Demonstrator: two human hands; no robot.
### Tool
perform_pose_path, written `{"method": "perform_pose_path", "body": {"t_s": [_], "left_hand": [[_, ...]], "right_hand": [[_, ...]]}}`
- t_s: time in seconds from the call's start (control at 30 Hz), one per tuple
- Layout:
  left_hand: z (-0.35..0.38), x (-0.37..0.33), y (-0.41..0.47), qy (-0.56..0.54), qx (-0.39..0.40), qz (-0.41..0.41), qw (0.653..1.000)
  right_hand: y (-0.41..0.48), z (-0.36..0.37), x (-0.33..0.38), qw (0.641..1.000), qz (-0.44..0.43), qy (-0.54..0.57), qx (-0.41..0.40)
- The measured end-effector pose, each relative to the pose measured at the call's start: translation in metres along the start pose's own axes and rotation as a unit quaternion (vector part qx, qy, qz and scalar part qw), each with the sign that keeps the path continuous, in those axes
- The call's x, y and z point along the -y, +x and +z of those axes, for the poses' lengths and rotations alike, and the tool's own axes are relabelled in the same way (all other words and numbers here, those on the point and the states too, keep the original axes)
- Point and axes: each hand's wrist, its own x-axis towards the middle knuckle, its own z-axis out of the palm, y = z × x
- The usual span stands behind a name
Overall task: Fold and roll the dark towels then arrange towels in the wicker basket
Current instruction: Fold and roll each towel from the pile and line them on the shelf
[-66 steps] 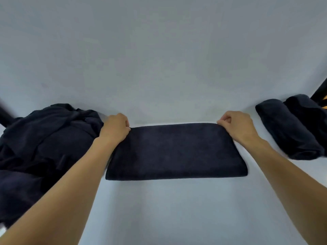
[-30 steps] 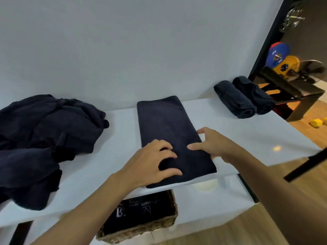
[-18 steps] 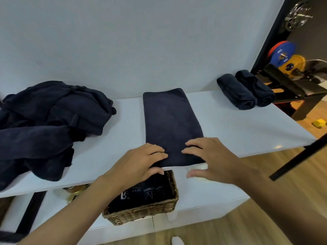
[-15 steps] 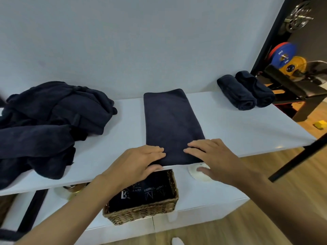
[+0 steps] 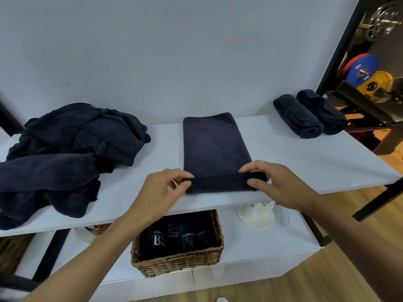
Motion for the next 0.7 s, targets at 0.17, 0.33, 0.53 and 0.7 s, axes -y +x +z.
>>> {"method": "perform_pose_path", "body": {"t_s": [0.17,0.33,0.53,0.7], "left_hand": [[0.008,-0.009,0.027,-0.134,0.01,-0.166,0.977],[0.01,-0.008,0.042,-0.153,0.019,-0.228,0.961],[0.006,-0.009,0.057,-0.158,0.027,-0.274,0.948],[0.006,-0.006,0.059,-0.141,0.037,-0.272,0.951]], "right_hand": [[0.021,0.002,-0.004,0.995,0.095,0.034,-0.012],[0.012,0.006,-0.006,0.948,-0.164,-0.233,-0.143],[0.013,0.012,-0.021,0.964,-0.098,-0.231,-0.088],[0.021,0.005,-0.025,0.989,-0.056,-0.108,-0.083]]}}
